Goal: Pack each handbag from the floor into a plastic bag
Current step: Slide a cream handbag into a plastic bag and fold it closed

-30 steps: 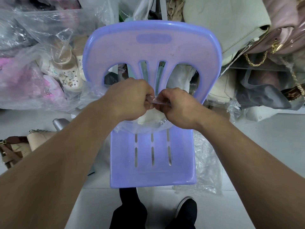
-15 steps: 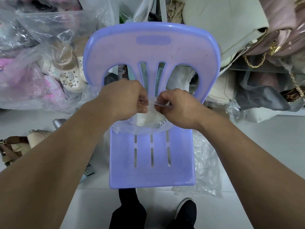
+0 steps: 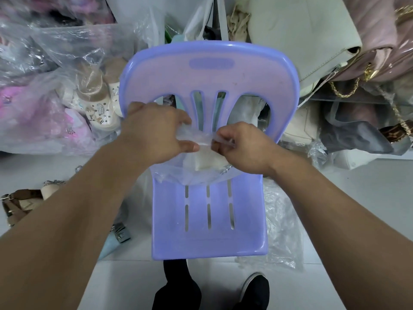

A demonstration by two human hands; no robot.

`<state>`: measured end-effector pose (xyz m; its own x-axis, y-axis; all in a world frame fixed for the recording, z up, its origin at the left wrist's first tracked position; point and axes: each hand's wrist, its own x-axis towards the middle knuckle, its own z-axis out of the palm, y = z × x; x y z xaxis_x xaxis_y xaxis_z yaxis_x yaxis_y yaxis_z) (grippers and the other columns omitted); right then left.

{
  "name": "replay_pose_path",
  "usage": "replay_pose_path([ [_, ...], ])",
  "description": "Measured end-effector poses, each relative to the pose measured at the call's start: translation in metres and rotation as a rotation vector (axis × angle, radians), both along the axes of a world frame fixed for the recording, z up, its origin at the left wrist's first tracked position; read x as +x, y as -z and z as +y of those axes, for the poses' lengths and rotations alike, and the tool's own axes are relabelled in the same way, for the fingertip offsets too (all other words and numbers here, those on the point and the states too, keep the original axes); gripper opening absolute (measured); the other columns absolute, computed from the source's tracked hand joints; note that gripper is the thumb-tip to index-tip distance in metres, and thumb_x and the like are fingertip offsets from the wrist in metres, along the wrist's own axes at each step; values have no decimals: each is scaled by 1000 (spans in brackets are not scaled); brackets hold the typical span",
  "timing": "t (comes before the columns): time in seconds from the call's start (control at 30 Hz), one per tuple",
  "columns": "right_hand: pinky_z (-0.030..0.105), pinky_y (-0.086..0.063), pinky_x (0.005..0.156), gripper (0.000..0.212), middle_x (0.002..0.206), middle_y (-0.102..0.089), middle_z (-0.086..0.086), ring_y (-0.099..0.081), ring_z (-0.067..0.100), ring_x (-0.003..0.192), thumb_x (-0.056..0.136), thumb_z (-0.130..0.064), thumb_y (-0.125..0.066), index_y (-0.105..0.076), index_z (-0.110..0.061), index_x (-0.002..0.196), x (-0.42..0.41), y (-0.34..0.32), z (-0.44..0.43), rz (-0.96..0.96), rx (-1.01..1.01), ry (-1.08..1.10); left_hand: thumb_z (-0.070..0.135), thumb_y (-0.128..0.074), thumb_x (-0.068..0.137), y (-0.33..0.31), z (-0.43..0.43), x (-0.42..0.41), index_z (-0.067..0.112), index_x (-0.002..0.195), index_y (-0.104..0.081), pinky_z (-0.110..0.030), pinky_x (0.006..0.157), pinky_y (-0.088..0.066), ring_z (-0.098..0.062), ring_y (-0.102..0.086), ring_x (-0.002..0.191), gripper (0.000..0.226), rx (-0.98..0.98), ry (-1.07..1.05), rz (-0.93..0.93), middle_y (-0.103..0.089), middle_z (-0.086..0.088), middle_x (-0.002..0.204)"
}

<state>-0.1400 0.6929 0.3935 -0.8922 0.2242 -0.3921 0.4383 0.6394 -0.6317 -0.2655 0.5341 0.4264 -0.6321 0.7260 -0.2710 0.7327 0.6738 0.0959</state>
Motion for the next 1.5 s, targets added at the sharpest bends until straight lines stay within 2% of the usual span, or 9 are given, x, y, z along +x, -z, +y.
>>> replay_pose_path([
  [0.17, 30, -41, 66, 30, 79, -55, 5, -47, 16, 70, 98, -28, -61, -59, 2, 92, 2, 3, 11, -40, -108, 68, 61, -84, 63, 9, -46, -17, 34, 141, -44, -44, 96, -50, -23, -59, 113, 92, 403, -473, -262, -58, 1, 126],
  [0.33, 32, -43, 71, 17, 74, -60, -14, -52, 15, 73, 95, -21, -60, -62, -4, 91, 1, 2, 11, -135, -149, 124, 44, -77, 83, 35, -70, -3, 26, 103, -72, -36, 79, -53, -11, -67, 80, 27, 728, -715, -686, -76, -7, 92],
  [0.47, 34, -55, 87, 20, 108, -66, -11, -64, 15, 98, 84, -36, -68, -64, -32, 103, -7, -5, 1, -183, -34, 51, 21, -71, 91, 41, -72, 6, 12, 102, -74, -14, 74, -52, -2, -71, 78, 15, 908, -812, -780, -78, 7, 80],
  [0.57, 25, -45, 86, 46, 115, -61, -17, -58, 8, 104, 85, -40, -75, -58, -39, 127, -14, -14, -16, -30, 32, -20, 17, -71, 90, 39, -71, 7, 9, 103, -74, -18, 75, -56, -4, -72, 76, 15, 936, -789, -829, -77, 6, 80],
  [0.73, 38, -54, 90, 22, 102, -71, -4, -65, 18, 97, 93, -36, -71, -68, -21, 108, -38, -11, -43, 104, 20, -71, 30, -75, 83, 35, -74, 6, 17, 92, -67, -38, 88, -56, -26, -74, 87, 18, 934, -742, -837, -78, -5, 86],
  [0.9, 33, -55, 86, 8, 91, -73, -10, -67, 12, 91, 98, -27, -66, -70, -22, 94, -46, -3, -46, 131, -92, -39, 21, -73, 85, 35, -86, 1, 13, 94, -73, -22, 86, -54, -9, -70, 85, 13, 976, -641, -844, -78, 2, 92],
  [1.07, 26, -51, 72, 11, 88, -74, -5, -65, 10, 80, 97, -25, -69, -73, -15, 94, -48, -5, -44, 141, -157, -28, 7, -68, 92, 34, -87, -1, 9, 95, -72, -32, 86, -59, -17, -73, 83, 6, 1046, -651, -802, -75, -7, 90],
  [1.2, 30, -54, 74, 11, 95, -75, 12, -67, 22, 80, 97, -26, -69, -74, -17, 92, -48, -11, -43, 111, -190, -49, 8, -68, 92, 38, -85, -1, 6, 96, -70, -29, 78, -61, -12, -72, 69, 5, 1011, -721, -774, -73, -5, 83],
  [1.5, 29, -48, 68, 18, 75, -66, 1, -58, 14, 69, 99, -23, -63, -70, -10, 90, -47, -6, -51, 57, -118, -64, 20, -67, 95, 41, -83, 3, 19, 91, -69, -19, 70, -51, -6, -69, 68, 5, 877, -694, -755, -72, -4, 90],
])
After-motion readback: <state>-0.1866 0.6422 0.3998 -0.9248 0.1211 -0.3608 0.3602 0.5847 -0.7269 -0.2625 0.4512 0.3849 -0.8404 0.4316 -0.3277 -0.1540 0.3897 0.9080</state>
